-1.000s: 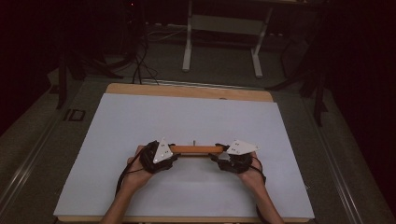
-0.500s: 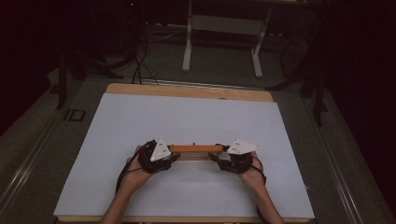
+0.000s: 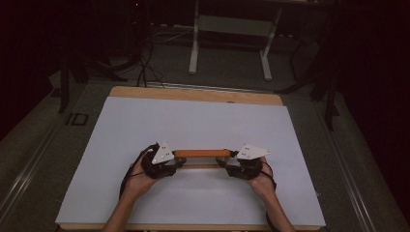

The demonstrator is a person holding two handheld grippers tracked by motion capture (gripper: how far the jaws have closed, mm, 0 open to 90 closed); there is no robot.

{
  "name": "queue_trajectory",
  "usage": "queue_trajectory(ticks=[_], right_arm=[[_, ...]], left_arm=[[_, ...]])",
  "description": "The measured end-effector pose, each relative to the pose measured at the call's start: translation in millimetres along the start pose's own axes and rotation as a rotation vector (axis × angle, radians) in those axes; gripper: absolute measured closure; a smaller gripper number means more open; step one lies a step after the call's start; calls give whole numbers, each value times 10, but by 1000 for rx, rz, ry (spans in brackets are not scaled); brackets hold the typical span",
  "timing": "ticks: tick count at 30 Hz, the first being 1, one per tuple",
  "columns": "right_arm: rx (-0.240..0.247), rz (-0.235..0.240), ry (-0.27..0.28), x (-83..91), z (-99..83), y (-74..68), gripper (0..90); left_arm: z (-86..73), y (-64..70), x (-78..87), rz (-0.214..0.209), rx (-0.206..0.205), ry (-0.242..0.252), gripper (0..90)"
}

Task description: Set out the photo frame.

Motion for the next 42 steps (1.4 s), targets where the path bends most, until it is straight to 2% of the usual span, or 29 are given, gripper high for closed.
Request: queue_trajectory(ticks=[9,21,29,36,42], right_arm=[[-11,18,6,34,27,-7,535],[-42,40,8,54,45,-5,534],[-84,61,14,57,63,0,535],[-127,80,-1,31,56,-1,536],[-137,84,-1,30,64,-7,541]], left_arm=[[10,-7,31,-36,31,12,606],[21,-17,69,-105,98,21,621],[29,-42,98,-141,153,42,624],[10,-67,100,-160,183,36,623],[-5,-86,96,-180,217,35,618]])
Point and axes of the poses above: each handheld gripper's, and its own axes: x roughly backward along the jaws, z roughly out of its top, y roughly to its right, the point moved 7 cm from there along -x, roughly forward along the jaws, and after that the axes turned 1 degree about -z, right-handed, at the moved point
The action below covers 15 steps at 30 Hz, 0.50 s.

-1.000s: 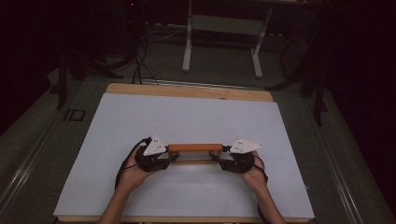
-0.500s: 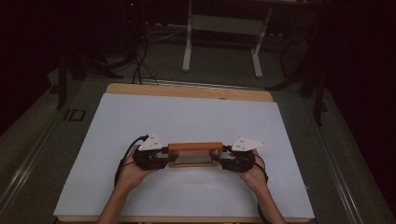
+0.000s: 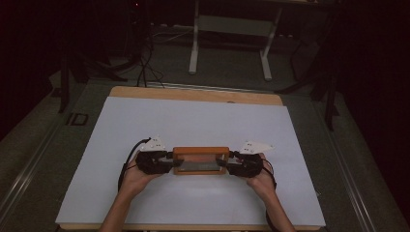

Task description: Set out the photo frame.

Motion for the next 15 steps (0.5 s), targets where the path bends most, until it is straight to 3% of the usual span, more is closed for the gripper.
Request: queue_trajectory(ticks=[15], right_arm=[[-60,30,-21,-39,-24,-8,560]], left_arm=[[-51,-69,-16,-34,81,-7,606]])
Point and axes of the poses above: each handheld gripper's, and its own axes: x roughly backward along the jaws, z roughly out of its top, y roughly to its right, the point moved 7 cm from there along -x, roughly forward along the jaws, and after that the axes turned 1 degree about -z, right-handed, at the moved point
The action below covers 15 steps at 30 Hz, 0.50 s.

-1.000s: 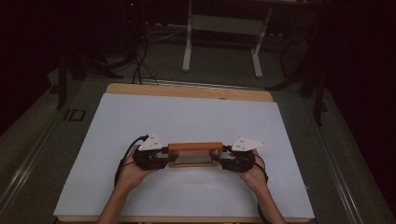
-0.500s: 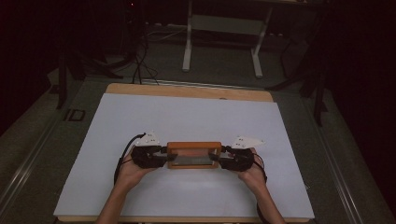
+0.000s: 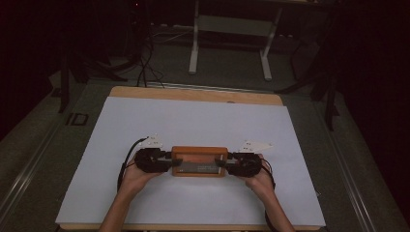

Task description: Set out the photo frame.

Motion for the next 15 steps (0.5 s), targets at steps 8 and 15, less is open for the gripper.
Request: queue_trajectory(ticks=[8,15], right_arm=[[-17,2,-12,-41,-35,54,555],[-51,11,0,-76,-40,105,554]], left_arm=[[-2,-35,-33,5,27,13,605],[1,-85,-71,19,59,35,593]])
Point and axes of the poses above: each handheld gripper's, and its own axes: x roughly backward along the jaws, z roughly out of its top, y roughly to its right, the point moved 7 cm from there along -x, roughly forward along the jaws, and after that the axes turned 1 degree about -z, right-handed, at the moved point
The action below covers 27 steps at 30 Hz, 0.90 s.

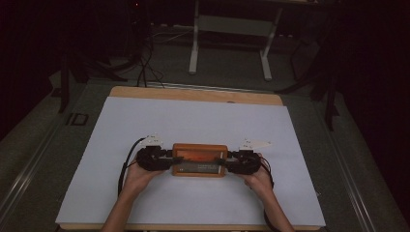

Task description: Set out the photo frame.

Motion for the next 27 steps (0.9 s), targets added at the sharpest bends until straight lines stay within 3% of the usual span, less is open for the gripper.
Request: queue_trajectory(ticks=[24,27], right_arm=[[17,1,7,-20,-3,22,544],[21,-1,2,-21,-9,21,534]], left_arm=[[1,20,-4,37,-23,-17,579],[1,14,-1,41,-19,-16,530]])
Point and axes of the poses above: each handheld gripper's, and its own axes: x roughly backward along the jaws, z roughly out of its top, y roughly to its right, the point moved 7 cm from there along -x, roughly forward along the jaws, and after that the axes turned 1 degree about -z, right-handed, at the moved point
